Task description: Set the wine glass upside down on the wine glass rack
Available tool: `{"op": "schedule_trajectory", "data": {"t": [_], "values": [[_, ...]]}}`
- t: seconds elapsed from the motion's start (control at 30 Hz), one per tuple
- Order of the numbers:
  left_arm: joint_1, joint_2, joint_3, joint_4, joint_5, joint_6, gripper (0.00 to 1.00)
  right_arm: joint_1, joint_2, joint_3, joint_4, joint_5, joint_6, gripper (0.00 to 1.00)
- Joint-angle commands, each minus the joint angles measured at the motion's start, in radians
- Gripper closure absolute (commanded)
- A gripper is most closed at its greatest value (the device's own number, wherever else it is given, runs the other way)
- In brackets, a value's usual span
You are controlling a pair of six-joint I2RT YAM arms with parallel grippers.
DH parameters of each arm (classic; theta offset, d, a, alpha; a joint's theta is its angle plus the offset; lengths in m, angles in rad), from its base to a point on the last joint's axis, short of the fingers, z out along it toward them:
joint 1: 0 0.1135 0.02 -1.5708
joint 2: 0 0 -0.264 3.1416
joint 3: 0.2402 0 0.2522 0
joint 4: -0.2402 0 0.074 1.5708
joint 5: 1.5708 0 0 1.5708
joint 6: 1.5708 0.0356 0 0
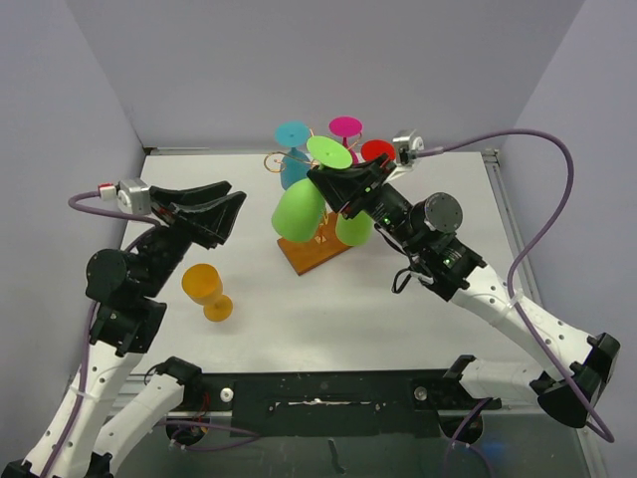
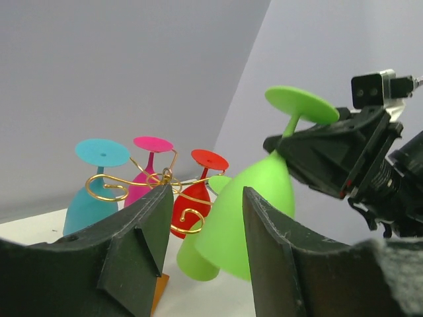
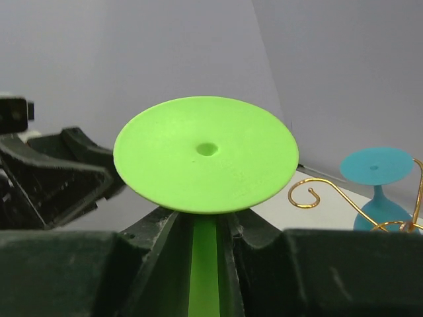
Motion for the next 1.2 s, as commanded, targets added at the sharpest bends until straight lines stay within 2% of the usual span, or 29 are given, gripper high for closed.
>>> {"op": "schedule_trajectory", "data": {"t": [0.0, 0.13, 0.3, 0.57, 0.97, 1.17], "values": [[0.001, 0.048, 0.084, -0.015, -0.036, -0.112, 0.55, -0.002, -0.023, -0.011, -0.029, -0.15, -0.204, 1.0], [0.001, 0.092, 0.133, -0.08, -0.035, -0.216, 0.55, 0.013, -0.041, -0.075, -0.025, -0.214, -0.305, 1.0], [0.001, 0.131, 0.152, -0.105, 0.05, -0.32, 0.55, 0.029, -0.057, -0.154, 0.005, -0.249, -0.4, 1.0], [0.002, 0.162, 0.12, -0.15, 0.15, -0.501, 0.55, 0.096, -0.027, -0.154, 0.012, -0.189, -0.526, 1.0], [0.002, 0.16, 0.052, -0.146, 0.199, -0.66, 0.55, 0.123, 0.034, -0.144, 0.031, -0.175, -0.571, 1.0], [0.013, 0.153, 0.007, -0.14, 0.22, -0.725, 0.63, 0.129, 0.068, -0.146, 0.074, -0.159, -0.574, 1.0]]}}
